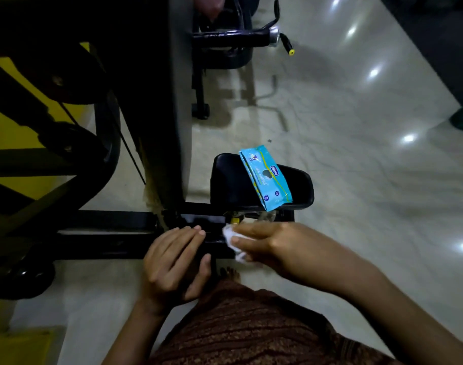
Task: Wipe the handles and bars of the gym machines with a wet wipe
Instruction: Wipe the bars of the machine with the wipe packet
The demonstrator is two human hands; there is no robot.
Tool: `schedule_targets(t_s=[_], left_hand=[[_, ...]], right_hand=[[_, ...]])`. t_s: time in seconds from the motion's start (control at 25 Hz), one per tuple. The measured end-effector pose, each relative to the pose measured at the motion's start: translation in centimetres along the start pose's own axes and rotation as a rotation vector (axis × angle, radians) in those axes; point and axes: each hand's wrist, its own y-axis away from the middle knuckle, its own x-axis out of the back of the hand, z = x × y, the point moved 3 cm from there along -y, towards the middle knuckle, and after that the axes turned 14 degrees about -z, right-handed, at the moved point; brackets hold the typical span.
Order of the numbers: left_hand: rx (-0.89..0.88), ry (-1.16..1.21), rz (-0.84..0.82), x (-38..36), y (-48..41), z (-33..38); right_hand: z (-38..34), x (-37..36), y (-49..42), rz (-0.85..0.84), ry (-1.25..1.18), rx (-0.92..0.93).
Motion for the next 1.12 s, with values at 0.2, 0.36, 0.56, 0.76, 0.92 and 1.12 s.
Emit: schedule_targets(t_s=[0.2,0.36,0.56,0.76,0.92,1.12], left_hand=[[0.01,-0.017,0.009,-0.2,-0.1,0.1],[0.011,-0.026,0.026,-0.3,-0.1,0.2],[0.044,-0.056,0.028,-0.5,0.0,0.4],[0.056,-0.089,-0.003,0.0,0.2,0.9],[0.229,-0.184,0.024,1.7,1.2,-1.0],[0.311,-0.231,0.035,3.1,3.1,-3.6]], right_hand=[[2.4,2.4,5.9,-0.046,0.002,-0.108],[3.2,3.0,5.1,0.103,-0.165,-0.131],[3.0,0.7,2.9,-0.072,-0.21,-0.013],[5.6,3.2,5.6,-0.208,-0.167,-0.188],[1.5,4.3,-1.2,0.102,-0.22,0.143],[-4.0,-0.2,-11.1,-0.104,-0.112,0.195]])
